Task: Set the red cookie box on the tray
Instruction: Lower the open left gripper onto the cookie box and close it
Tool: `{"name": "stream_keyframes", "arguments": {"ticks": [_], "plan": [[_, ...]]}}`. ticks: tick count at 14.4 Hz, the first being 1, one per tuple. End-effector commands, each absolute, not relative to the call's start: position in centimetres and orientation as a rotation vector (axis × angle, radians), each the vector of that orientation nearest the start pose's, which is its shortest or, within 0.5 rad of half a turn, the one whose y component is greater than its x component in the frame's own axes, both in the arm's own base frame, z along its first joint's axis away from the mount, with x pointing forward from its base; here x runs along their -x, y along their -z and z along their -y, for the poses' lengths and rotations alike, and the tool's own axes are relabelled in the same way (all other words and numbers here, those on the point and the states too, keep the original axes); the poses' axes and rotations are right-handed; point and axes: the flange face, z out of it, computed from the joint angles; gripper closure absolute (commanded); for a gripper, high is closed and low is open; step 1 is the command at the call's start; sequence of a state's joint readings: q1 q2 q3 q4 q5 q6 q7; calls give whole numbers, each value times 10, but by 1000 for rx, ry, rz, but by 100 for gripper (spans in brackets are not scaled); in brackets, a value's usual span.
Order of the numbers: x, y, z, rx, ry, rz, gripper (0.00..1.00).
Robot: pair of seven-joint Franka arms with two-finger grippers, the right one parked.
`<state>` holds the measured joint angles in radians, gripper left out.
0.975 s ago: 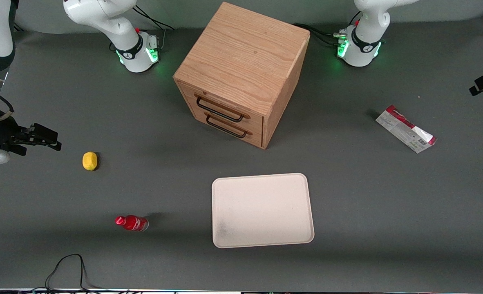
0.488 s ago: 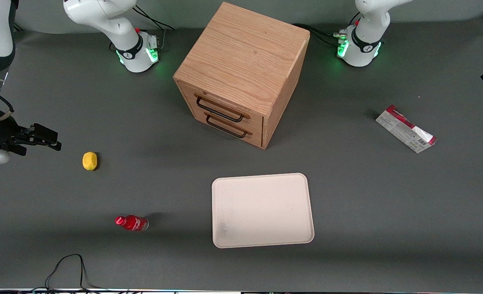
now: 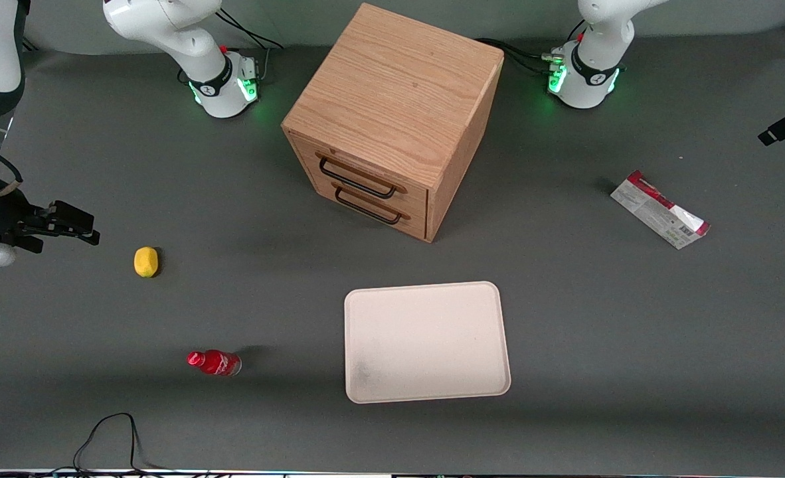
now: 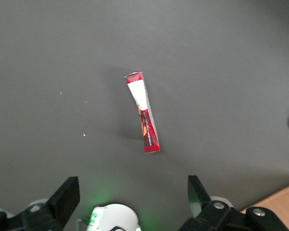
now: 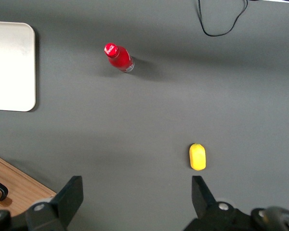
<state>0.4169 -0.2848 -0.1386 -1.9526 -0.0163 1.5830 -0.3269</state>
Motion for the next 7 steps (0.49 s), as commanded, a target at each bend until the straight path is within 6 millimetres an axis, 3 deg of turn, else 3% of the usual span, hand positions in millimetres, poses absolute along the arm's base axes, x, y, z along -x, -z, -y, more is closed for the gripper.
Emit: {"name": "stream_keyframes", "arguments": {"ticks": [1, 4, 7], "plan": [[-431, -584, -114, 2845, -94, 1255, 0], [-432, -580, -113, 2831, -100, 1284, 0], [-435, -535, -116, 2832, -76, 1287, 0]]}}
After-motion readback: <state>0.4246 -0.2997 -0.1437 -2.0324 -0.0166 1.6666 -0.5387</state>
